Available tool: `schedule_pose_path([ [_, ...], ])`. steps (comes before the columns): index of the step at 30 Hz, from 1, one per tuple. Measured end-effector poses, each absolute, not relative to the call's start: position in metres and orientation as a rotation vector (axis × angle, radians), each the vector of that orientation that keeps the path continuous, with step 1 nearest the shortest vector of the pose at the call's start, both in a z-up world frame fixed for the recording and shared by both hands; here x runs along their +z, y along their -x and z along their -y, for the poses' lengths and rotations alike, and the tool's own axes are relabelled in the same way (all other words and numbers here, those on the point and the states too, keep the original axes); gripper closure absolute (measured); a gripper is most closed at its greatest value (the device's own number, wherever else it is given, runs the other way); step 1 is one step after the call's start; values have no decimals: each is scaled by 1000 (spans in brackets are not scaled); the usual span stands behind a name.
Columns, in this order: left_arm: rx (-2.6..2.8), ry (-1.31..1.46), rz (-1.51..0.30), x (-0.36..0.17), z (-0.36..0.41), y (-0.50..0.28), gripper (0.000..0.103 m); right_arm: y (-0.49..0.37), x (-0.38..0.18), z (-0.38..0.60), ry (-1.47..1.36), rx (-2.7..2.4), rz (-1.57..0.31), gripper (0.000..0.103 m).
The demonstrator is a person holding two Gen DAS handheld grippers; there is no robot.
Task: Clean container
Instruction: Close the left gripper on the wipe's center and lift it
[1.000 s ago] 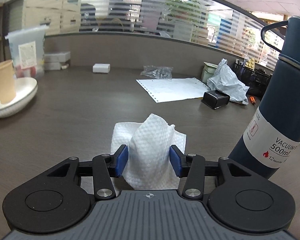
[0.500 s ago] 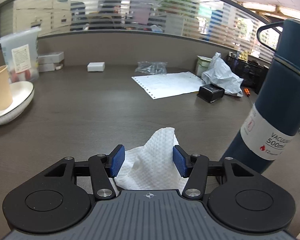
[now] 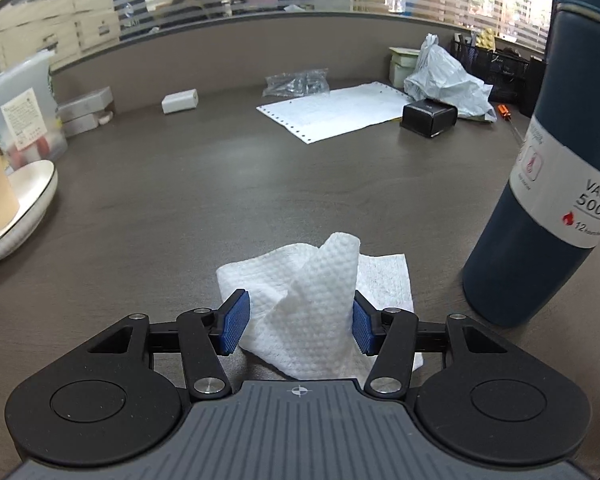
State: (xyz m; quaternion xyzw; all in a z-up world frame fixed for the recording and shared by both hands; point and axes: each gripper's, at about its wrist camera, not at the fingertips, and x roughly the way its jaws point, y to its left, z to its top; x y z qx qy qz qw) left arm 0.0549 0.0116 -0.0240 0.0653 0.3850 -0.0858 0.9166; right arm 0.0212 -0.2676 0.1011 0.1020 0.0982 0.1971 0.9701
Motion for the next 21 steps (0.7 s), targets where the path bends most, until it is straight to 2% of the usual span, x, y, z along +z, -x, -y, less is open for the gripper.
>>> schedule_pose_path([
  [6, -189, -110, -816, -25, -18, -60, 38, -20, 103, 267, -209, 401, -199, 0],
  [10, -217, -92, -813, -26, -23, -60, 41, -21, 103, 267, -211, 404, -199, 0],
  [13, -237, -80, -804, -25, -26, -59, 61, -21, 103, 267, -213, 406, -198, 0],
  [15, -250, -66, -803, -24, -27, -59, 83, -21, 102, 267, -215, 407, -198, 0],
  [18, -265, -44, -797, -24, -28, -58, 90, -20, 102, 266, -214, 407, -198, 0],
  [21, -284, 16, -792, -24, -32, -58, 92, -19, 102, 266, -212, 408, -198, 0],
])
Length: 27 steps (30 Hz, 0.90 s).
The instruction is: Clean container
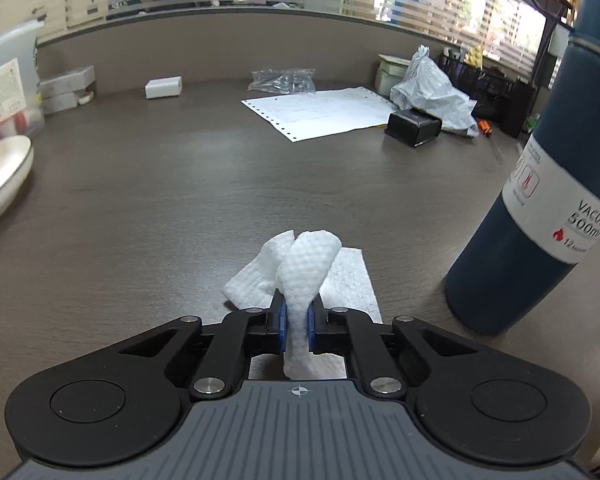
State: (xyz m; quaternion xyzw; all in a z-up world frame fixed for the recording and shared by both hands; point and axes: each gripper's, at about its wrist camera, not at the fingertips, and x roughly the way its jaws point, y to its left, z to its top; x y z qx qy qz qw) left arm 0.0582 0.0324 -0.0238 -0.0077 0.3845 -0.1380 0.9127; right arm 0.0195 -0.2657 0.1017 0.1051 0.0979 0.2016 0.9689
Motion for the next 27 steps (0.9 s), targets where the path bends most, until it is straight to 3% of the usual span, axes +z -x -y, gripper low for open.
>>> schedule_pose_path([
  [7, -369, 182, -702, -1, -50, -49, 93, -19, 101, 265, -207, 409, -197, 0],
  [18, -703, 588, -288, 73, -72, -1, 92, -19, 102, 264, -198, 404, -201, 0],
  [27, -767, 677, -283, 61, -48, -11, 92, -18, 104, 261, -175, 386, -199, 0],
])
